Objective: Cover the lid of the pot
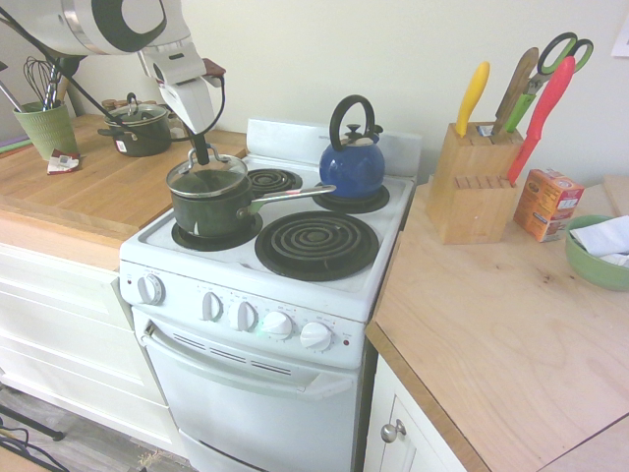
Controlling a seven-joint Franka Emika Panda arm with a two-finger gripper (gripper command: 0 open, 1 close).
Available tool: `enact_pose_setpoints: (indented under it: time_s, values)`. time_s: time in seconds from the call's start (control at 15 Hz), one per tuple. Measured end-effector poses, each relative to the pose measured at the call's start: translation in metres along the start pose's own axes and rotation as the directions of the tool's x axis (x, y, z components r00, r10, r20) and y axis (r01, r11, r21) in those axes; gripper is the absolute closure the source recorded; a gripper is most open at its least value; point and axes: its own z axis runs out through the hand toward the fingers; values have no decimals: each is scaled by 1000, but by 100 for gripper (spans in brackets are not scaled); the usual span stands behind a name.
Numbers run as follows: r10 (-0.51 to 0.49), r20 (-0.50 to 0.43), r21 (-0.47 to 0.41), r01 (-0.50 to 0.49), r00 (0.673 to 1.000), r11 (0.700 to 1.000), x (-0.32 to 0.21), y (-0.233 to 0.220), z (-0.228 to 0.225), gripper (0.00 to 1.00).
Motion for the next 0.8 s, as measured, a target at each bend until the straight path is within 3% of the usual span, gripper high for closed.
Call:
enact_pose_setpoints:
  time_s: [0.8]
  values:
    - [2,-8,30,-1,1000,1000,-3,-8,-3,100]
